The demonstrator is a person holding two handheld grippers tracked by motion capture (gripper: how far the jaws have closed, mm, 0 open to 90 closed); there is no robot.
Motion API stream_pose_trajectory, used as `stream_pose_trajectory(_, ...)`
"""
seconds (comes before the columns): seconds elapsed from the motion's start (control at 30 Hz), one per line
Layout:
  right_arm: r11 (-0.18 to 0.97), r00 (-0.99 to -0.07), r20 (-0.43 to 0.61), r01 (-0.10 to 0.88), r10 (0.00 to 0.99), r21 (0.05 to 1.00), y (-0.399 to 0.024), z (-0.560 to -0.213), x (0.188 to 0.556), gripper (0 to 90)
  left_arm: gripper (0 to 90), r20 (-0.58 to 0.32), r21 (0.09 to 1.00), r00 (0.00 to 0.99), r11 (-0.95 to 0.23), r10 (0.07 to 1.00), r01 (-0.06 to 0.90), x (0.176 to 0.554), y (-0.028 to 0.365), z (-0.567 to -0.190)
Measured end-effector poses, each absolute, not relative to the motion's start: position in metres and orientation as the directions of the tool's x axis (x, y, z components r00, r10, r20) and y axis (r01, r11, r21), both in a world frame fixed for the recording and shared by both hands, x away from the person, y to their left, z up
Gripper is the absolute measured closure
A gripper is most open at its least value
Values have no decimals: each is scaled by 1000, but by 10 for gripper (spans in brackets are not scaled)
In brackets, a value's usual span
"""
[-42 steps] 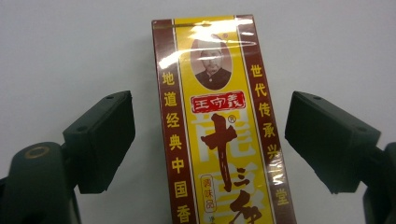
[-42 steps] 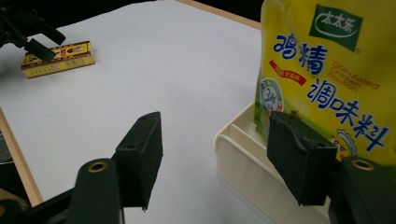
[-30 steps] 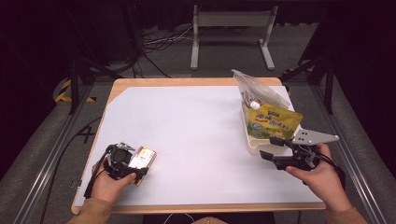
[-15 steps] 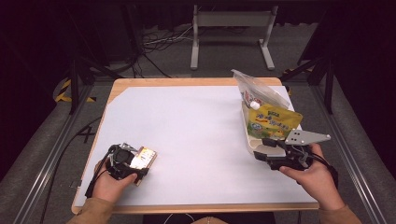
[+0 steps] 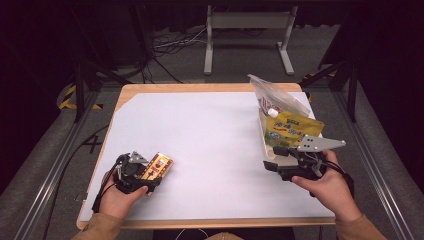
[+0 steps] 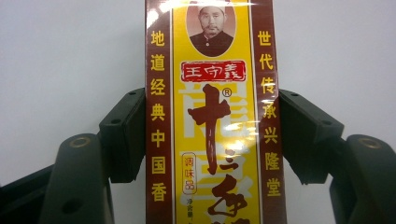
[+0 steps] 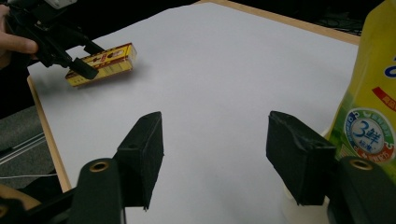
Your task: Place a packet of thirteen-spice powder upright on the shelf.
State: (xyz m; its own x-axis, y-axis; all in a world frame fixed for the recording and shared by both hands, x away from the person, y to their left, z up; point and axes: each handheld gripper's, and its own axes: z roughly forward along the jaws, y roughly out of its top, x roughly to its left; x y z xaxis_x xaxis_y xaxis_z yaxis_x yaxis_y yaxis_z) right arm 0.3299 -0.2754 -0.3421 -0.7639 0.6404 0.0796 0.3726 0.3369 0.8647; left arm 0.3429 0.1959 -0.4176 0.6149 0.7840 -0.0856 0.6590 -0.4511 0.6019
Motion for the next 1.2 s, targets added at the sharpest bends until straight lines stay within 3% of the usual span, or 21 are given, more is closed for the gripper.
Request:
stream_pose_trajectory(0.47,371,-810,54,325,584,870,-253,-333,334,386,323,-55,819,716,-379,696,431,323,179,-398)
stream_pose_trajectory(0.77,387,-820,69,341,568,857,-245,-328,335,368,323,26,880,745,-369,667,299,311,155,-395)
stream_pose_trajectory(1.2,374,-801,120,399,587,837,-238,-319,335,354,321,18,915,787,-328,617,236,311,132,-398)
